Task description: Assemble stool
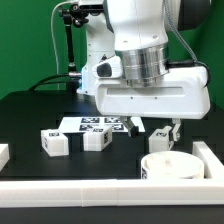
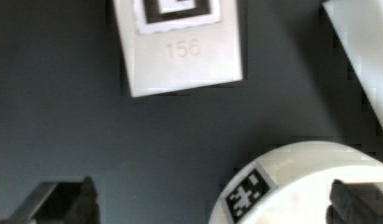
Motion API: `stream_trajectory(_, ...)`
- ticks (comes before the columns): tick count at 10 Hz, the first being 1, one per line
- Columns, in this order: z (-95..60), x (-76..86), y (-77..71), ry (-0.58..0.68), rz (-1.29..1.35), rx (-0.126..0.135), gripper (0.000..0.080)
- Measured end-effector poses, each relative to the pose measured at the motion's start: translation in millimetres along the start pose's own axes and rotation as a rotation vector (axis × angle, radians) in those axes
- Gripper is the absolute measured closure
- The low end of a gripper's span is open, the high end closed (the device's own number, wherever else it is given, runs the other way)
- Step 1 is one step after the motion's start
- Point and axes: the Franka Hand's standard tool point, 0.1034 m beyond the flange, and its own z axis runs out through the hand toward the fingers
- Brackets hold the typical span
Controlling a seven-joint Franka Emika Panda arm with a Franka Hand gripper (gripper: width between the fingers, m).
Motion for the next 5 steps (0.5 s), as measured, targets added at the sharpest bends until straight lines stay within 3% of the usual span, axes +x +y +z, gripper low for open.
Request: stream_trajectory(5, 2.4, -3.5, 5.2, -0.048, -0.021, -0.013, 0.0150)
